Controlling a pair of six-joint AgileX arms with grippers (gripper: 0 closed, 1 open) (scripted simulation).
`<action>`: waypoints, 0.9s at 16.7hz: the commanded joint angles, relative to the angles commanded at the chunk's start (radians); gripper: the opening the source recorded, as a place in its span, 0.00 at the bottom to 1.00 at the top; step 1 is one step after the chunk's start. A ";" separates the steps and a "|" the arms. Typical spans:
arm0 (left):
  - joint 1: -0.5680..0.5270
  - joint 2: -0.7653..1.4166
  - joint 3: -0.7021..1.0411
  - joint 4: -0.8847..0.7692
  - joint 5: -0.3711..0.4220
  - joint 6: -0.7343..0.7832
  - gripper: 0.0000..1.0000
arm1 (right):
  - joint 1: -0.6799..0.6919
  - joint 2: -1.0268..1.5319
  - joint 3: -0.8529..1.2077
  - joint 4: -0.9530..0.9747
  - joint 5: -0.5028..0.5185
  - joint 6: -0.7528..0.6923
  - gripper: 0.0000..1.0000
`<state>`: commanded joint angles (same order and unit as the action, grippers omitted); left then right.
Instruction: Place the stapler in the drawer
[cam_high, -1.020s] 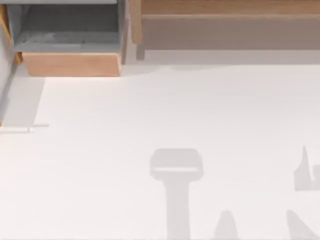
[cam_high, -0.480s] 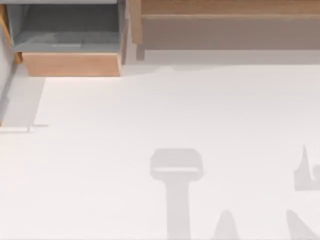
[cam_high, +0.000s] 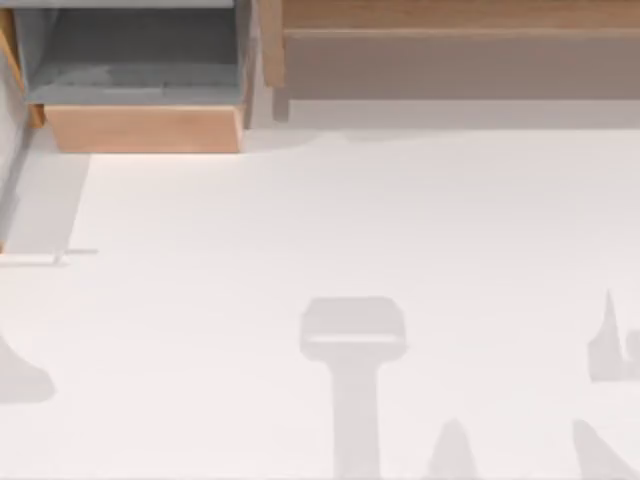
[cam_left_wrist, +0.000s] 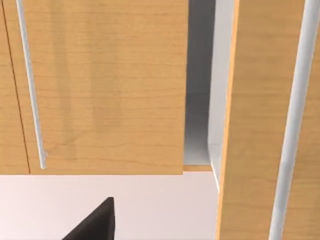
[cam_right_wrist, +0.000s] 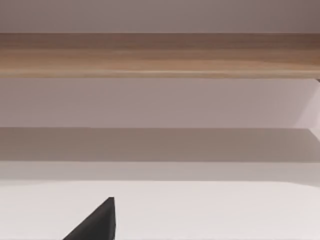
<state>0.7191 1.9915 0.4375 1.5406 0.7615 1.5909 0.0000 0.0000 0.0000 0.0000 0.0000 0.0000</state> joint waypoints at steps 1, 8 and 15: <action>0.000 0.000 0.000 0.000 0.000 0.000 1.00 | 0.000 0.000 0.000 0.000 0.000 0.000 1.00; -0.058 0.030 0.075 -0.044 -0.057 -0.001 1.00 | 0.000 0.000 0.000 0.000 0.000 0.000 1.00; -0.060 0.031 0.078 -0.046 -0.060 -0.001 0.77 | 0.000 0.000 0.000 0.000 0.000 0.000 1.00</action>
<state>0.6589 2.0223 0.5158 1.4948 0.7017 1.5897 0.0000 0.0000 0.0000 0.0000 0.0000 0.0000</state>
